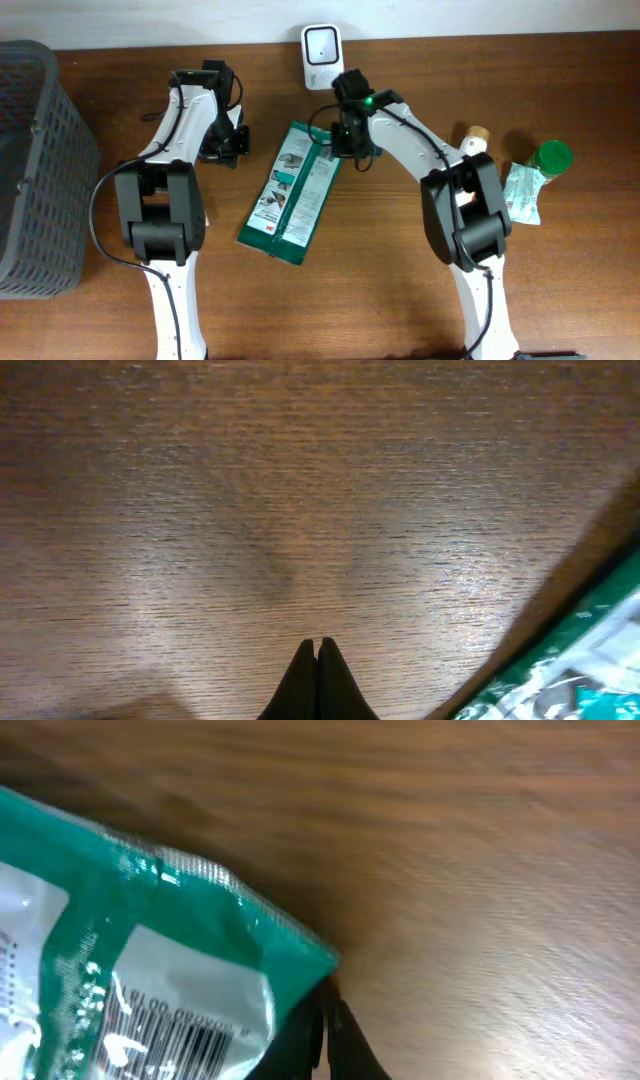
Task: Scan the item barcode
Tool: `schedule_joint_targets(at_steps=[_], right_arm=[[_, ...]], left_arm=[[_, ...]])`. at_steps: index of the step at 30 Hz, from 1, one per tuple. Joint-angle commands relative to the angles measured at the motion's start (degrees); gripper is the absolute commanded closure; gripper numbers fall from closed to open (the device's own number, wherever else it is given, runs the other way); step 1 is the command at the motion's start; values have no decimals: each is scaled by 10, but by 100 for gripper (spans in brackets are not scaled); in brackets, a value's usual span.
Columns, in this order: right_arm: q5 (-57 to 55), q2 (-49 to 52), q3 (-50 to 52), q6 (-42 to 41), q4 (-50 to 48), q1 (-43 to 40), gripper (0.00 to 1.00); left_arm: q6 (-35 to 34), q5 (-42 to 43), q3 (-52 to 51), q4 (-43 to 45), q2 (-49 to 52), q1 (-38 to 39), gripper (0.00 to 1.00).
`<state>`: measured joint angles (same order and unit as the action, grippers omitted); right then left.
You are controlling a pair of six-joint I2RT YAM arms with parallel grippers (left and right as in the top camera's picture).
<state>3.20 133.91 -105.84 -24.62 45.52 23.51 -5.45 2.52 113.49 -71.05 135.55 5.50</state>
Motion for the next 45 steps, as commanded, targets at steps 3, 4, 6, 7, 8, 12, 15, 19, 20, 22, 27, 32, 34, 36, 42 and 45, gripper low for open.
schedule_joint_targets(at_steps=[3,4,6,7,8,12,15,19,20,22,27,32,34,36,42,45], right_arm=[[84,16,3,-6,-147,35,96],[89,16,3,-17,-165,35,96],[93,16,-10,-16,-167,26,96],[110,14,-28,-3,-145,17,95],[143,7,-50,19,-107,3,91],[241,-51,-102,52,50,-56,85],[257,-55,-96,84,149,-61,85],[255,-52,-40,81,166,-44,81],[256,-52,-26,81,166,-44,81],[256,-52,-2,81,160,-44,81],[257,-52,7,81,147,-40,79],[267,-52,53,59,97,-36,77],[293,-52,79,57,65,-36,76],[322,-52,108,57,30,-36,71],[419,-52,226,14,-100,-33,62],[427,-52,281,-51,-183,-11,59]], left_arm=[[-5,19,8,0,6,0,93],[-5,23,8,-1,6,0,93],[-5,26,8,-7,6,0,100],[-5,27,8,-11,6,0,100],[-5,28,8,-15,5,-1,100],[115,164,8,-23,-63,-8,100],[162,236,2,-53,-77,-4,100],[163,314,-96,7,-76,-4,100],[160,323,-118,24,-76,-4,100],[123,322,-173,78,-76,-4,100],[9,217,-212,130,-76,-4,100],[-23,201,-212,132,-80,-4,100],[-23,184,-213,131,-80,-3,100],[-36,147,-221,132,-80,1,100],[-66,140,-277,166,-80,8,100],[-72,142,-293,180,-80,8,100]])
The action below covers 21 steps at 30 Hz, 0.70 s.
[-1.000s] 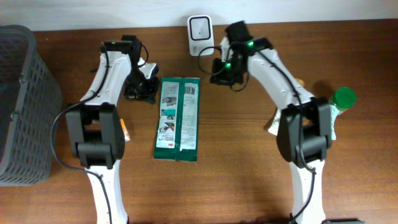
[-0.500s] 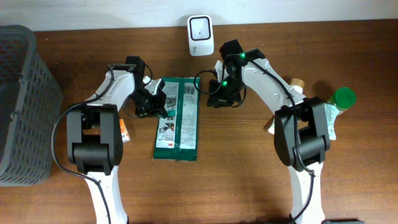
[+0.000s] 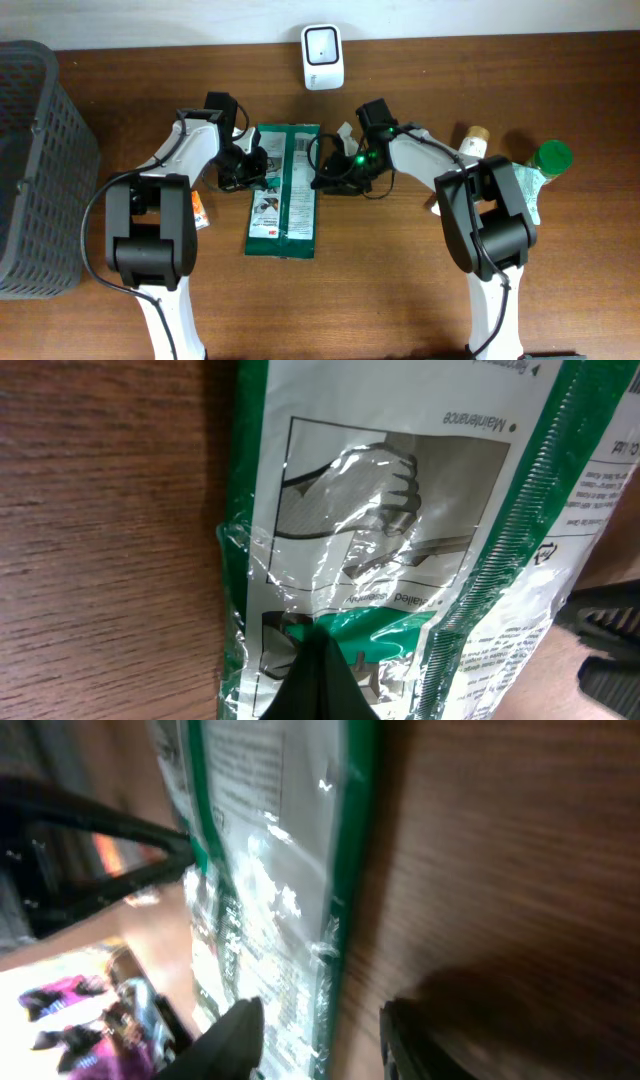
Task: Scan the item barcode
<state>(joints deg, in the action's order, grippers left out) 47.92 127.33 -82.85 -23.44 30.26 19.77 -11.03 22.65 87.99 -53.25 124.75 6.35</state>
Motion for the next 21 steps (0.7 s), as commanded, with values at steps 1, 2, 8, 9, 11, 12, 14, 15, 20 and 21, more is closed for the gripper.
schedule_joint_targets(at_steps=[1,2,8,9,11,12,14,15,20,21], right_arm=[[-20,14,66,-97,-65,40,59],[-21,14,72,-117,-91,52,59],[-39,14,72,-161,-200,83,67],[-39,14,71,-161,-202,76,72],[-24,8,71,-160,-202,52,81],[-18,5,71,-160,-202,44,81],[-18,0,70,-158,-203,34,81],[-18,0,68,-158,-203,34,81],[10,0,67,-148,-241,35,81],[28,0,67,-140,-232,35,81]], left_arm=[[-18,-58,-38,3,28,0,100],[-18,-54,-38,5,28,0,100],[-18,-44,-38,4,28,0,100],[-18,-44,-38,1,28,0,100],[-18,-44,-38,-4,28,0,100],[-18,-39,-38,-4,28,0,100],[-18,-17,-38,-4,28,0,100],[-18,-8,-38,-6,28,0,100],[-18,21,-38,-18,28,24,100],[-18,20,-38,-14,28,31,100]])
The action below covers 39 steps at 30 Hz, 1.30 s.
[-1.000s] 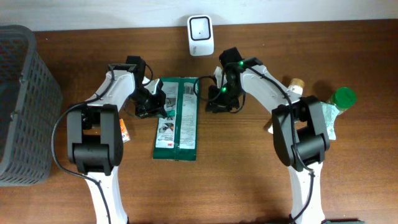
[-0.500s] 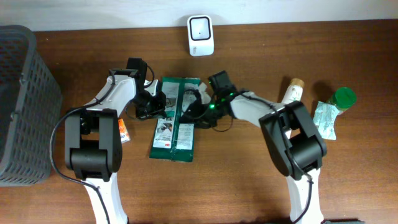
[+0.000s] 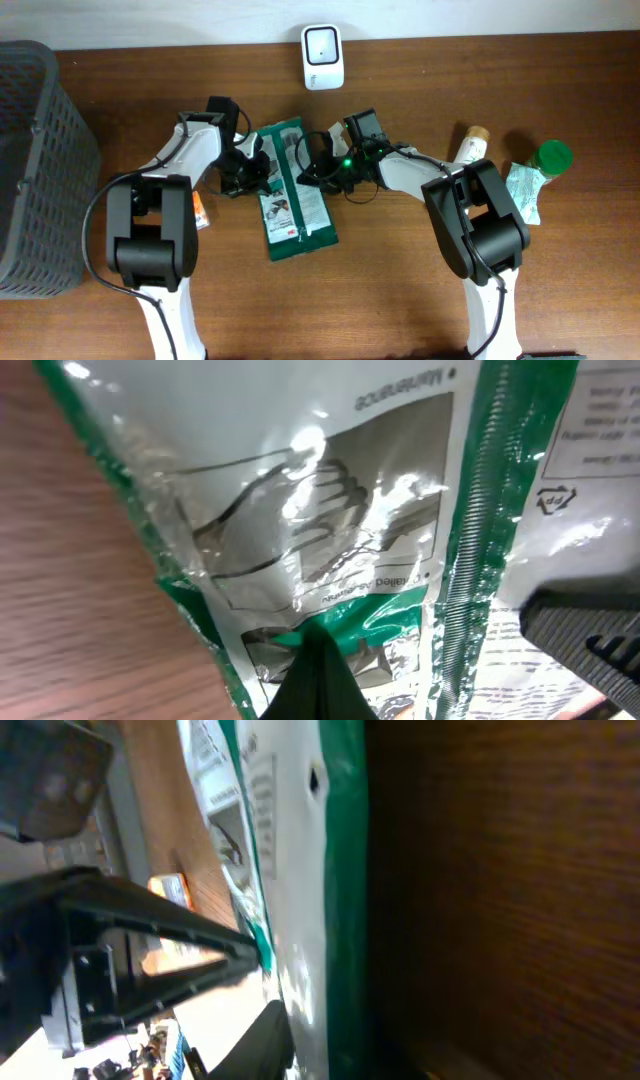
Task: Scan the item barcode
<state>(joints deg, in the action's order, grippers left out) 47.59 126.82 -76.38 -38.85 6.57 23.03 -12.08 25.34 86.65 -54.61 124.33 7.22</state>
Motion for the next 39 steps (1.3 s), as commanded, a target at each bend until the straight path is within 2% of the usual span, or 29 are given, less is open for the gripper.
schedule_joint_targets(at_steps=[1,3,6,7,10,21,24,28,29,30,33,37,39], right_arm=[[31,5,3,24,26,7,80],[13,5,4,26,58,26,80],[2,5,3,26,49,35,81],[2,5,3,26,50,27,87],[3,4,3,26,53,7,93],[48,2,-22,70,57,-21,91],[47,2,-22,115,124,-18,83],[41,2,-22,140,152,-21,80],[43,2,-22,146,161,-25,92],[43,2,-22,147,167,-31,96],[45,-9,-22,165,174,-50,96],[43,-88,-23,257,212,-60,96],[44,-128,-23,275,220,-65,96]], left_arm=[[-14,-7,-24,2,33,26,100],[-21,-6,-24,3,33,28,100],[-21,-7,-24,-1,33,28,100],[-20,-7,-24,-1,33,28,100],[-21,-7,-24,8,33,27,100],[-21,4,-24,1,33,50,100],[-28,4,-24,3,33,46,100],[-36,4,-24,12,33,46,100],[-36,4,-24,12,33,46,100],[-35,4,-24,12,33,46,100],[-19,0,-21,17,31,45,100],[2,-40,41,-30,-15,13,75],[2,-61,69,-52,-57,-10,68]])
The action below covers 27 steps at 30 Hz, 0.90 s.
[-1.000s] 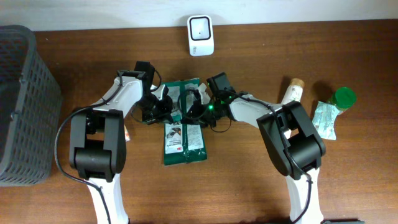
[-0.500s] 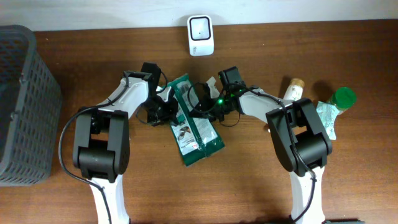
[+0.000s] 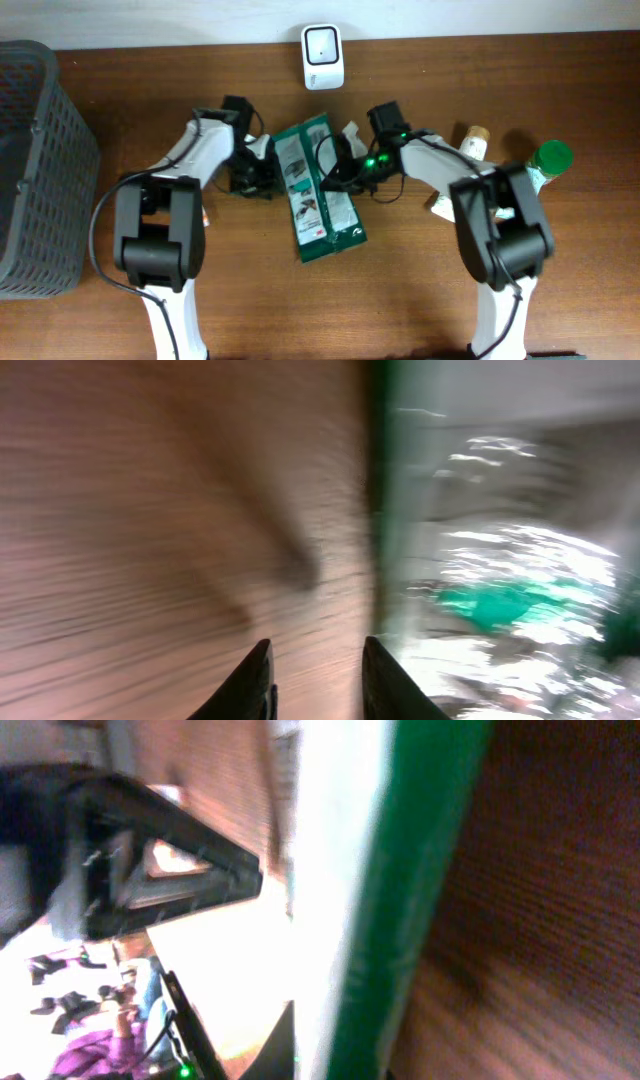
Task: Scan the item barcode
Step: 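Raise the gloves pack with the right gripper over the white scanner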
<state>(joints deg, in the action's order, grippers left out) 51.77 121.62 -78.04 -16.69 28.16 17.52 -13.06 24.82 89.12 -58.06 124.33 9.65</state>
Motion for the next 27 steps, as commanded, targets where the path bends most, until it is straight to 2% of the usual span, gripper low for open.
schedule_joint_targets(at_steps=[1,4,8,11,12,16,19,21,24,27], right_arm=[[3,-105,-7,60,9,-15,96],[6,-164,-7,73,25,-19,96],[51,-237,-8,49,32,-19,96],[83,-276,-8,37,35,-19,96],[90,-289,-8,27,35,-19,96],[84,-312,-55,17,64,-19,96],[-94,-311,-155,73,158,-9,96],[-352,-311,-211,121,200,26,96],[-651,-299,-218,176,164,83,96],[-831,-245,-218,226,86,111,96]], left_arm=[[12,-61,55,-24,-87,-54,66],[11,-78,57,-24,-140,-100,57],[11,-93,55,-24,-145,-134,47],[11,-127,55,-23,-145,-136,18],[11,-139,55,-23,-145,-136,1],[11,-153,55,-22,-145,-136,1],[11,-153,55,-22,-145,-136,1],[11,-153,55,-20,-145,-136,1],[11,-152,55,-21,-145,-136,1],[11,-153,55,-21,-145,-136,1]])
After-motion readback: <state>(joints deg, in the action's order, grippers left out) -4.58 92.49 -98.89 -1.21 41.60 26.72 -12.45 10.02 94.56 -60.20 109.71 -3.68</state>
